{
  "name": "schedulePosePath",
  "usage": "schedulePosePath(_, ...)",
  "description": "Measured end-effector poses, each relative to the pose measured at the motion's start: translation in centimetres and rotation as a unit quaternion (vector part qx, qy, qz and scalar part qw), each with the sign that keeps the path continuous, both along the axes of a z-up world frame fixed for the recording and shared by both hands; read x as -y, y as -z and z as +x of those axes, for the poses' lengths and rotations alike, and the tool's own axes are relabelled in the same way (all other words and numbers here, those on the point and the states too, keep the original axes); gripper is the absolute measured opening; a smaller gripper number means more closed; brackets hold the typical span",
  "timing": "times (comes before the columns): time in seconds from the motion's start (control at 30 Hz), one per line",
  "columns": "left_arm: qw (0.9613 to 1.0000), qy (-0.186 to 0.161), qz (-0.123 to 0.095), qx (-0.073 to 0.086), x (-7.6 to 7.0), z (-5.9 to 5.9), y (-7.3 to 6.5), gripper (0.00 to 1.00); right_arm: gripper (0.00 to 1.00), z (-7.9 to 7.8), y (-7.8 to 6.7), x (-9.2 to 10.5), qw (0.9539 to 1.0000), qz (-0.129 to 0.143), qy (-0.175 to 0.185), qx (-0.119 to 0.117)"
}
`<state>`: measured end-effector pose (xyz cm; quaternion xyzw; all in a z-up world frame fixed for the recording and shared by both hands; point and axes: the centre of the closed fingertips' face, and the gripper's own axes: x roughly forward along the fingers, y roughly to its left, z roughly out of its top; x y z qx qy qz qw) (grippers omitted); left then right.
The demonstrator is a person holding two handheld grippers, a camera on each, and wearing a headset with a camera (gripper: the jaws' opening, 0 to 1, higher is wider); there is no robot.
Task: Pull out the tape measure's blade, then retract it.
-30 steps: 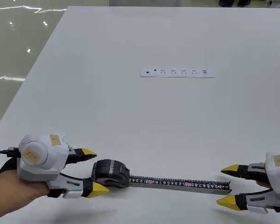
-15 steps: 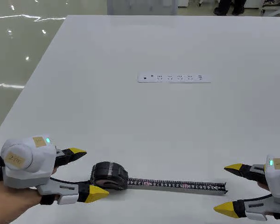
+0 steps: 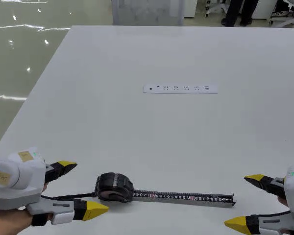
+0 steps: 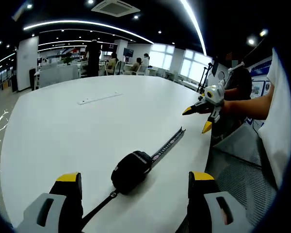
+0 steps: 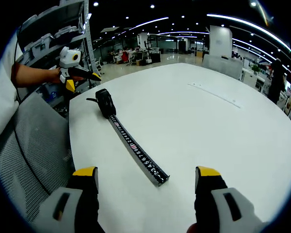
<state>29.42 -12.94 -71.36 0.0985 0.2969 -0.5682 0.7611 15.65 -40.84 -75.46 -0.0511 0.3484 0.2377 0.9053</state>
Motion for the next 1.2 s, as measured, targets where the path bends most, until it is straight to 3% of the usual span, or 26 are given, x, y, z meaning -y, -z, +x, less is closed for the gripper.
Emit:
schedulePosePath(0.33, 0.9989, -0.043, -0.013, -0.012, -1.9, -0.8, 0.1, 0.92, 0.88, -1.5, -0.8, 0.7, 0.999, 0.004, 0.043, 0.001)
schedulePosePath(0.7, 0.997, -0.074, 0.001, -0.021, -4.2, -2.4, 1.2, 0.95, 0.93, -2.7, -0.7, 0.5, 0.9973, 0.013, 0.072, -0.004)
schedulePosePath(1.0, 0.9951, -0.097, 0.002, -0.019, -5.3, -3.0, 1.7, 0.96, 0.95, -2.9, -1.0, 0.4, 0.9939, 0.02, 0.107, 0.021)
schedulePosePath(1.2, 0.9938, -0.11, 0.003, -0.014, -5.6, -3.2, 2.1, 0.97, 0.95, -3.6, -0.3, 0.2, 0.9925, 0.022, 0.119, 0.02)
